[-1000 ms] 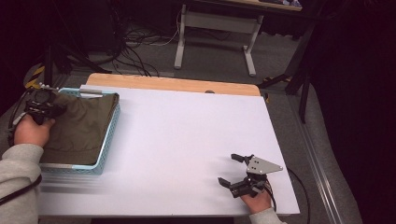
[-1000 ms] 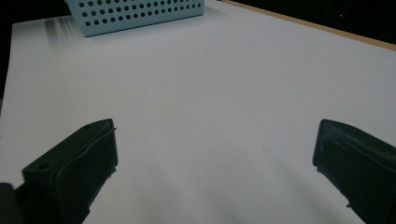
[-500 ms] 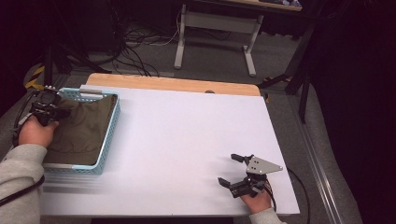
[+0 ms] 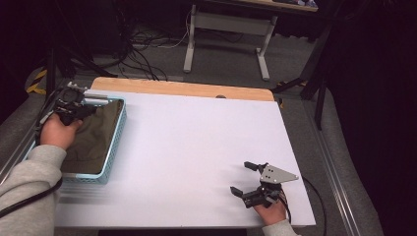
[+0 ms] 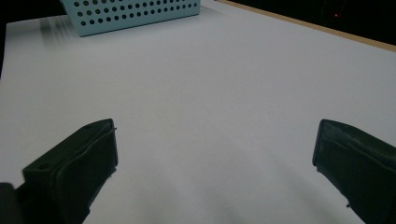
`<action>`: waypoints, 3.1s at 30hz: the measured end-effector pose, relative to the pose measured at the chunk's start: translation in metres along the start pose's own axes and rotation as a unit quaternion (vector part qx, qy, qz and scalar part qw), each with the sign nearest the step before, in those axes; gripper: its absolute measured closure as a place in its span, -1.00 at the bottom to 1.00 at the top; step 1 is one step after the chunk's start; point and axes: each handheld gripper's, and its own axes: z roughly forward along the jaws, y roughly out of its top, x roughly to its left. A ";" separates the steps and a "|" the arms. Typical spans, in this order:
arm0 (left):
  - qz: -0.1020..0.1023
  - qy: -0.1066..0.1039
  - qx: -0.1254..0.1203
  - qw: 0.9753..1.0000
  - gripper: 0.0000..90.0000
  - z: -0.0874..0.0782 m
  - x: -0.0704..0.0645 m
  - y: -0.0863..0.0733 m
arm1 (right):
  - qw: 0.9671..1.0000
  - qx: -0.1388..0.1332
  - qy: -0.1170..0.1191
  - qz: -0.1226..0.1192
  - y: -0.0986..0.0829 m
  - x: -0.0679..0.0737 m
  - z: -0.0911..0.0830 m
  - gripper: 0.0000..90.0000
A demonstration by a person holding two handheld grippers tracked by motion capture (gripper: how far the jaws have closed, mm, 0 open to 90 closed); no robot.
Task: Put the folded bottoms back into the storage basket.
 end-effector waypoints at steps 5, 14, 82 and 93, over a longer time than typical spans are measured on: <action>0.013 -0.019 0.024 0.999 0.76 0.020 -0.012 0.009 | 1.000 -0.001 -0.003 0.000 0.000 -0.001 0.000 -0.99; 0.038 -0.061 0.072 0.995 0.73 0.051 -0.025 0.008 | 1.000 0.003 -0.008 -0.002 0.000 0.000 0.000 -0.99; 0.082 -0.202 -0.206 0.954 -0.77 -0.055 -0.120 -0.031 | 1.000 0.002 0.005 0.000 0.010 -0.009 0.013 -0.99; 0.110 -0.227 -0.217 0.943 -0.87 -0.041 -0.149 -0.047 | 1.000 0.000 0.008 -0.002 0.010 -0.009 0.013 -0.99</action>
